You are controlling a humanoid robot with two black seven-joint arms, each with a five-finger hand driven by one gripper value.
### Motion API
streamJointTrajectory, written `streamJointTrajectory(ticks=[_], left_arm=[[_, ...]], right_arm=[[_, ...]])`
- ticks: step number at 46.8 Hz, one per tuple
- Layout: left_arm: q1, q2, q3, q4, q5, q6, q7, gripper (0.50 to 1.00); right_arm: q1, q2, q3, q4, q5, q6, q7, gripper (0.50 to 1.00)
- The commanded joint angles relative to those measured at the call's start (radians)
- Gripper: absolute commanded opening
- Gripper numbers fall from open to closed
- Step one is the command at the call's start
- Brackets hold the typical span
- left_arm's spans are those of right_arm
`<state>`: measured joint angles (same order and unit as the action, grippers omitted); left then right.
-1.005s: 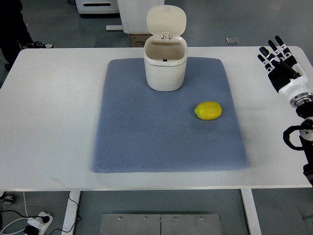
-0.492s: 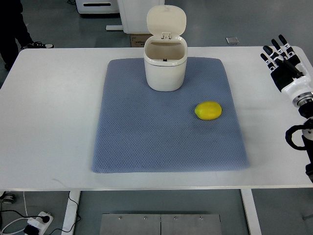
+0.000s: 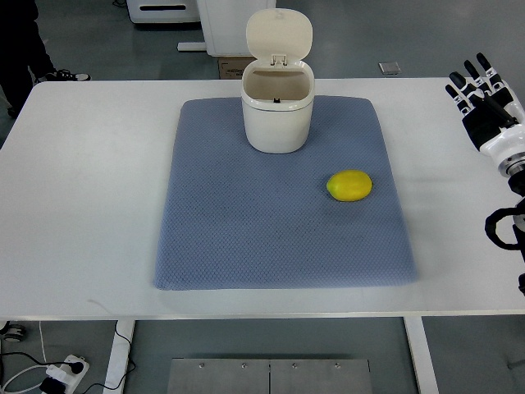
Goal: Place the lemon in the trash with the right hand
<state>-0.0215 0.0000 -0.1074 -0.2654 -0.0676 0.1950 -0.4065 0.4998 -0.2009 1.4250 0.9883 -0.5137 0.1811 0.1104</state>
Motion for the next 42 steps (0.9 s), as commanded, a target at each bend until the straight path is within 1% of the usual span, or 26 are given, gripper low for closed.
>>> streamJointTrajectory(ticks=[1,6,23,42], left_arm=[[0.0,0.0,0.0,0.0,0.0,0.0,0.0,1.0],[0.0,0.0,0.0,0.0,0.0,0.0,0.0,1.0],[0.0,0.0,0.0,0.0,0.0,0.0,0.0,1.0],[0.0,0.0,0.0,0.0,0.0,0.0,0.0,1.0]], right_arm=[[0.003,0.0,-0.003,-0.002,0.02,0.0,0.034,1.0],[0.008,0.0,-0.008,-0.005,0.037,-0.002,0.057,1.0],[0.011,-0.011,-0.014,-0.028,0.035,-0.002,0.046,1.0],[0.011,-0.015,-0.024,-0.03,0.037,-0.003,0.046,1.0]])
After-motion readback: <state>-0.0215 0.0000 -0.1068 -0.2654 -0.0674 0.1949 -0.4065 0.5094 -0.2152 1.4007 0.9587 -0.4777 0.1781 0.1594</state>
